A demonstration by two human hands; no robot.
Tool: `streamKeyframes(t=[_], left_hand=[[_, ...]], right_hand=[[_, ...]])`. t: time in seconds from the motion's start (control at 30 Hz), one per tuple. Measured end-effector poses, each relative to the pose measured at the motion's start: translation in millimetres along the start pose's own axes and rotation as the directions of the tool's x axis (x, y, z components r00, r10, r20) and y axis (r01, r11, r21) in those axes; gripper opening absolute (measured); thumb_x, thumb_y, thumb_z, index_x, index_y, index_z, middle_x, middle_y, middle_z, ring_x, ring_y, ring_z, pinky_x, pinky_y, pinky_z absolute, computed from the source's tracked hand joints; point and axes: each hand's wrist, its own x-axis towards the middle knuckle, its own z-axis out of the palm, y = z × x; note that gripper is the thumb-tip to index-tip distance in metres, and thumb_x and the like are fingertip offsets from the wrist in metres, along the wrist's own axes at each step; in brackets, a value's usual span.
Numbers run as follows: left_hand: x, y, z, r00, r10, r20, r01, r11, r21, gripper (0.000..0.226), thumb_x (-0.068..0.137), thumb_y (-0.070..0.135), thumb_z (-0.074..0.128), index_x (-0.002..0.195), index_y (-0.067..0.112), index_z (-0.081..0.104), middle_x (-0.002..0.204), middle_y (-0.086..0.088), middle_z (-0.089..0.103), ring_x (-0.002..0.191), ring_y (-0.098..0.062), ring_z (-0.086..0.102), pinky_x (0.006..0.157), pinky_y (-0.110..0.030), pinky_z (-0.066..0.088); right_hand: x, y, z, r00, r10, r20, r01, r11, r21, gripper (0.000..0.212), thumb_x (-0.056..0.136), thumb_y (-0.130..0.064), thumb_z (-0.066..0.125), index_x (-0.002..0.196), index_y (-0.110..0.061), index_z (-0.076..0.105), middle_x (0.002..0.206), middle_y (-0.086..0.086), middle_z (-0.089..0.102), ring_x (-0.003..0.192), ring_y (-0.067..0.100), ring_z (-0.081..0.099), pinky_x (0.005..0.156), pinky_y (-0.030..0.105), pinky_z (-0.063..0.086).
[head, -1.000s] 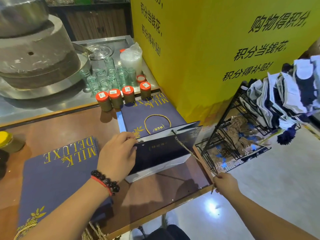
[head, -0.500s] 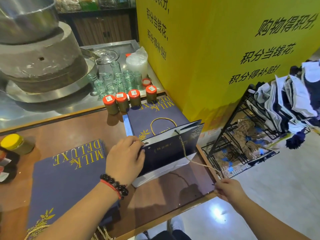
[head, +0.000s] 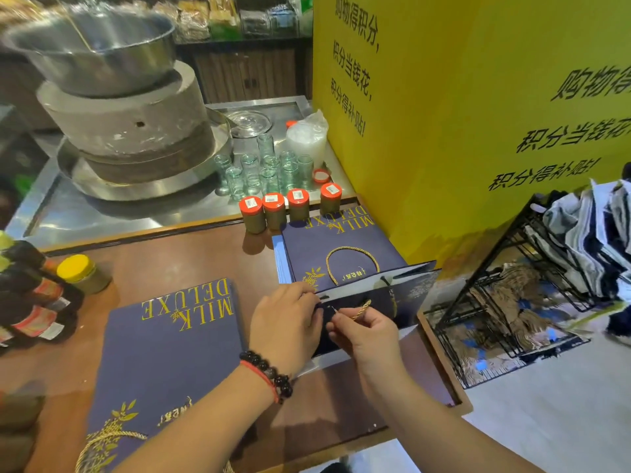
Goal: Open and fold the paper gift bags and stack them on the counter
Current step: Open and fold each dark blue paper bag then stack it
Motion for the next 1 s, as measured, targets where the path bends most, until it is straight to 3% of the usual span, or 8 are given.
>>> streamKeyframes(t=[0.17,0.33,0.57,0.73,1.0], left_hand=[[-1,2,-3,1.000,-0.018,-0.016,0.017,0.999,-0.042,0.004,0.075,0.023,0.067,0.074,0.019,0.069,0.088,0.008,0.065,0.078,-0.021,0.061,0.057,-0.031,0.044],[-1,0,-3,0.999,-0.022,-0.037,0.020,0.998,-0.055,0.006,0.073,0.021,0.074,0.076,0.019,0.069,0.091,0.007,0.065,0.080,-0.020,0.060,0.059,-0.030,0.043],[-3,4,-5,0.999,-0.008,-0.038,0.006,0.999,-0.038,0.003,0.074,0.020,0.074,0.074,0.019,0.070,0.088,0.006,0.066,0.075,-0.019,0.061,0.055,-0.029,0.042],[-8,5,-3,0.998,0.020,-0.053,-0.023,0.998,-0.053,0.017,0.078,0.027,0.053,0.072,0.021,0.068,0.089,0.007,0.064,0.077,-0.018,0.061,0.057,-0.030,0.045],[-11,8,-6,1.000,0.013,-0.008,-0.014,0.996,-0.084,0.018,0.080,0.031,0.052,0.071,0.022,0.065,0.090,0.008,0.064,0.083,-0.017,0.059,0.062,-0.034,0.047]], right_hand=[[0,5,7,0.999,-0.036,-0.029,0.033,0.994,-0.101,0.007,0.083,0.004,0.069,0.082,-0.003,0.068,0.069,0.012,0.070,0.068,0.020,0.068,0.068,0.029,0.056],[0,5,7,0.990,-0.082,-0.117,0.063,0.986,-0.152,0.008,0.084,0.004,0.066,0.080,-0.003,0.067,0.067,0.010,0.065,0.063,0.016,0.063,0.066,0.027,0.054],[-2,7,10,0.987,-0.107,-0.116,0.087,0.982,-0.166,0.005,0.086,0.001,0.065,0.085,-0.003,0.067,0.068,0.009,0.066,0.064,0.015,0.062,0.073,0.033,0.056],[-4,11,13,0.981,-0.159,-0.110,0.136,0.972,-0.192,0.009,0.085,0.002,0.067,0.081,-0.006,0.067,0.069,0.009,0.066,0.064,0.017,0.060,0.067,0.035,0.055],[-1,13,7,0.981,-0.187,-0.058,0.175,0.970,-0.170,0.015,0.086,0.004,0.067,0.076,-0.006,0.061,0.064,0.011,0.062,0.062,0.023,0.055,0.068,0.040,0.051]])
